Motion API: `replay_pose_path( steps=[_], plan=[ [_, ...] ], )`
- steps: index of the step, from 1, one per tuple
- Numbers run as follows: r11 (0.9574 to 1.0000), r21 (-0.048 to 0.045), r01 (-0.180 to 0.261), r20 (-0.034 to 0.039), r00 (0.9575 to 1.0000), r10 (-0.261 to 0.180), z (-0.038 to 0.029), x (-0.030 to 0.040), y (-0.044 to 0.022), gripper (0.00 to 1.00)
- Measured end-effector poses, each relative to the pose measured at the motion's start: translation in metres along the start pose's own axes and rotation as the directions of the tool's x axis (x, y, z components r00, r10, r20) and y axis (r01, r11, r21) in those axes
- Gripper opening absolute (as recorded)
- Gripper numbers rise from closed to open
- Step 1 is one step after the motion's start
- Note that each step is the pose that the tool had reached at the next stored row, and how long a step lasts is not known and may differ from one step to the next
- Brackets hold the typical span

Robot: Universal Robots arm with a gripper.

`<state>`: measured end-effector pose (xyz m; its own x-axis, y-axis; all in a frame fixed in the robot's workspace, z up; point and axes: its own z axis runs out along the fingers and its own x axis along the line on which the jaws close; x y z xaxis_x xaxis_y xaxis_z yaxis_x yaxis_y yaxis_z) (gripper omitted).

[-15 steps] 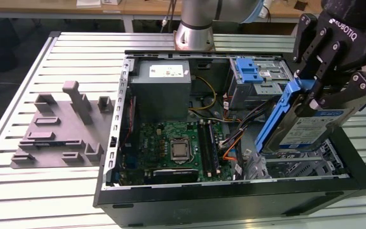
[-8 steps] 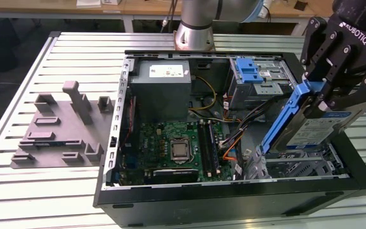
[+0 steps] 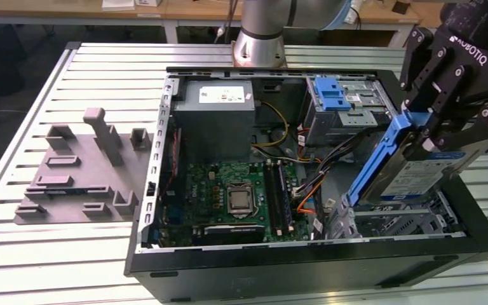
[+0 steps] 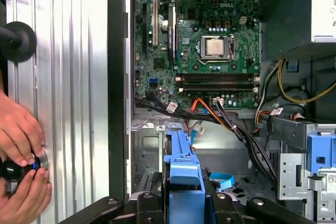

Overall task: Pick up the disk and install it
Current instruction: 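Insert the disk into the insertion slot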

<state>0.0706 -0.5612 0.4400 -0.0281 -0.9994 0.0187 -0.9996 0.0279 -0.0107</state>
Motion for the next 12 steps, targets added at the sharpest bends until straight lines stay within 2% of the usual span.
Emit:
replay_pose_path(
  steps=[12],
  plan=[
    [1.0,0.0,0.0,0.0,1.0,0.0,0.0054,-0.0001,-0.0001,0.36]
  ],
)
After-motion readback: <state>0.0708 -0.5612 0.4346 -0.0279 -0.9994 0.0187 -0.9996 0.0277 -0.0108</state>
